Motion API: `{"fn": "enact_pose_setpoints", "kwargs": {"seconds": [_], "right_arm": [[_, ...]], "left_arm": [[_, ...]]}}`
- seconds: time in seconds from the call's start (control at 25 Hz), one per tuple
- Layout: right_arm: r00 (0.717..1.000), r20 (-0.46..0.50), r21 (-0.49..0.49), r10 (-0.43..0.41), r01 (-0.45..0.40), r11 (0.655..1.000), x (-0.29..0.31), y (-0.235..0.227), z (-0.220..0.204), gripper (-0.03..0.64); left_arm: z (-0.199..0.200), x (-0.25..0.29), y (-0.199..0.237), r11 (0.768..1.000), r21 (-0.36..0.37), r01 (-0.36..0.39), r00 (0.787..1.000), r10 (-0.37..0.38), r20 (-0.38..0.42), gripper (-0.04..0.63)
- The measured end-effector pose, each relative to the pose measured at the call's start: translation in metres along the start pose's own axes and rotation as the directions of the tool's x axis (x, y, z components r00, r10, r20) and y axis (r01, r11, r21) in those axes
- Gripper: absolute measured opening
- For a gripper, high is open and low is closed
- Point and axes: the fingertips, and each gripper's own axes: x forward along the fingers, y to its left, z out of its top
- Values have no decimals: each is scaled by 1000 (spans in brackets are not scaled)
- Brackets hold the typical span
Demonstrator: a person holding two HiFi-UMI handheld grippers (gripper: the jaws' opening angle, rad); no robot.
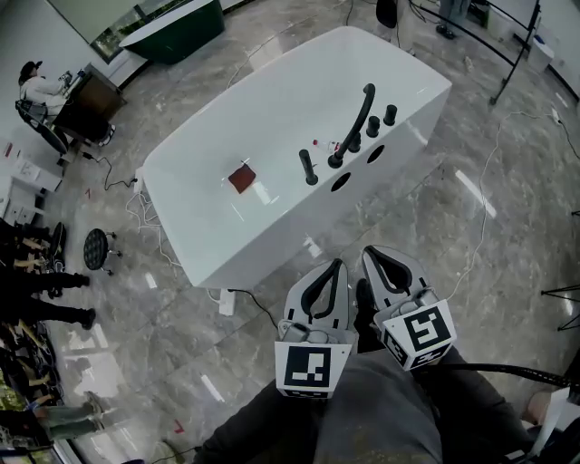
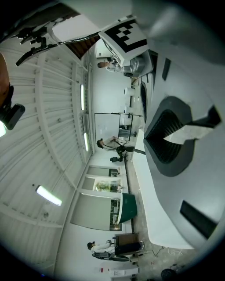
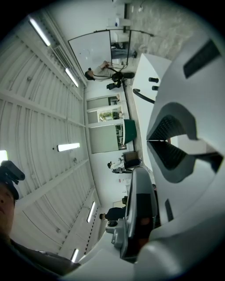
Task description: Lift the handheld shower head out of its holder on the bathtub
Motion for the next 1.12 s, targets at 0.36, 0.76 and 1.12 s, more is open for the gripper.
{"fn": "enact_pose_setpoints", "kwargs": {"seconds": [0.36, 0.76, 1.12], "right_arm": [[995, -51, 23, 85, -84, 996, 65, -58, 3, 3], [983, -64, 3, 171, -171, 985, 107, -77, 11, 3], [980, -90, -23, 178, -180, 983, 167, -72, 14, 3]], "left_arm": [[9, 83, 26, 996, -30, -84, 995, 82, -50, 3], [15, 108, 56, 978, -42, -204, 979, 202, -41, 3], [12, 127, 114, 970, -76, -230, 973, 228, -37, 3]]}}
